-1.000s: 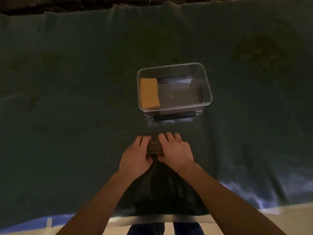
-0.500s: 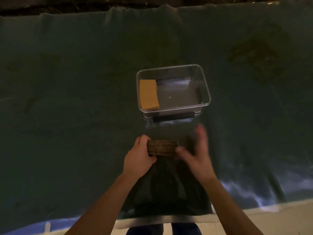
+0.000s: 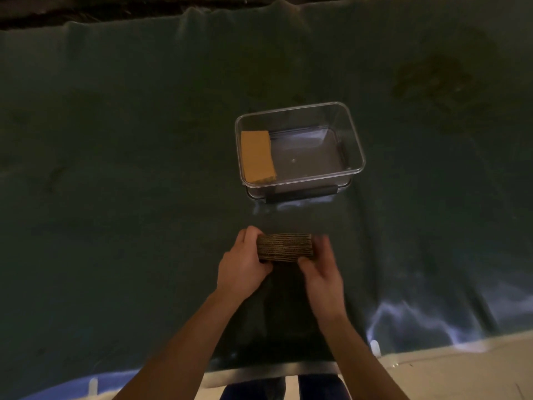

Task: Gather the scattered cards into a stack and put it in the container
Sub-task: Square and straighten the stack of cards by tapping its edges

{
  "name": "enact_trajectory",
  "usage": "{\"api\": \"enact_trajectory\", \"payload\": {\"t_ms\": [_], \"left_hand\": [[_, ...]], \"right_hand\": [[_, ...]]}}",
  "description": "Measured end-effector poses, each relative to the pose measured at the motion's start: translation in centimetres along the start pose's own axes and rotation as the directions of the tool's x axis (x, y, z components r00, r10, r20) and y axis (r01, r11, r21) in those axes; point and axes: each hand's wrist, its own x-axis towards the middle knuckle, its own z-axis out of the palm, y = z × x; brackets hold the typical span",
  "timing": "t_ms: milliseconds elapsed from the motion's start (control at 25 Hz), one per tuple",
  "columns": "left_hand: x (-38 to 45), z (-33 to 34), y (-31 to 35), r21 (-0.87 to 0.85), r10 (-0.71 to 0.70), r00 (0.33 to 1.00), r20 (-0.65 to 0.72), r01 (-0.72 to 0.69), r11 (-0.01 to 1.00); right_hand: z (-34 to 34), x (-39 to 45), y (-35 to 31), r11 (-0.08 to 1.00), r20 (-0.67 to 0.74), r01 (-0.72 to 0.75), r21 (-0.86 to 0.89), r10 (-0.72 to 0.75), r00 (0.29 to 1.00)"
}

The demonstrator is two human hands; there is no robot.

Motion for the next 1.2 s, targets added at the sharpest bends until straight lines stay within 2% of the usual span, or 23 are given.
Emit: {"api": "enact_trajectory", "payload": {"t_ms": [80,120,240,280,400,440,560,720,800,840,920,960,1080,1200], "left_hand": [[-0.1,0.0,-0.1,0.003,0.012,1.0,0.006,-0.012,1.0],[-0.1,0.0,-0.1,-0.002,0.011,1.0,0.004,-0.011,1.0],[-0.2,-0.1,-0.1,-0.007,-0.008,1.0,0.005,0.008,1.0],[-0.2,-0.2,-0.1,0.001,-0.005,1.0,0.011,0.005,1.0],[-0.2,-0.3,-0.1,-0.001,0.023,0.999,0.025,-0.022,1.0],[-0.2,-0.3,-0.1,-0.003,0.023,1.0,0.022,-0.023,1.0],[-0.1,-0.2,-0.2,0.024,0.005,1.0,-0.005,-0.004,1.0],[-0.1,-0.1,-0.2,0.035,0.017,1.0,-0.007,-0.016,0.999],[-0.1,-0.3,-0.3,0.036,0.018,1.0,0.011,-0.018,0.999],[0.0,-0.4,-0.4,0.045,0.021,1.0,0.022,-0.022,0.999],[0.1,-0.5,-0.5,0.058,0.027,0.999,0.028,-0.029,0.998],[0.1,-0.5,-0.5,0.059,0.033,0.999,0.022,-0.034,0.998],[-0.1,-0.6,-0.7,0.055,0.067,0.997,0.025,-0.068,0.996],[0.0,-1.6,-1.7,0.079,0.095,0.994,0.057,-0.099,0.992]], "right_hand": [[-0.9,0.3,-0.3,0.995,-0.2,-0.007,0.101,0.027,0.979],[-0.7,0.4,-0.5,0.993,-0.216,-0.011,0.117,0.036,0.976],[0.7,-0.2,-0.6,0.999,0.008,-0.043,0.024,0.043,0.999],[0.6,0.0,-0.6,0.997,0.004,-0.047,0.056,0.047,0.999],[-0.4,0.8,-1.2,0.975,-0.237,-0.002,0.223,0.056,0.97],[-0.2,0.8,-1.3,0.979,-0.241,-0.011,0.202,0.06,0.969],[1.9,-0.2,-0.2,0.999,0.025,-0.033,-0.036,0.034,0.999],[1.1,0.4,0.5,0.998,0.156,-0.015,-0.054,0.023,0.987],[0.2,0.9,0.5,0.973,0.196,0.09,-0.214,-0.048,0.979],[-0.2,1.4,0.3,0.929,0.22,0.161,-0.334,-0.089,0.971],[-1.3,2.7,-0.4,0.756,0.276,0.317,-0.572,-0.186,0.943],[-1.9,3.6,-0.8,0.69,0.304,0.363,-0.627,-0.212,0.929],[-2.4,5.5,-2.4,0.652,0.385,0.391,-0.649,-0.161,0.909],[-2.2,5.9,-2.8,0.507,0.432,0.454,-0.732,-0.17,0.886]]}}
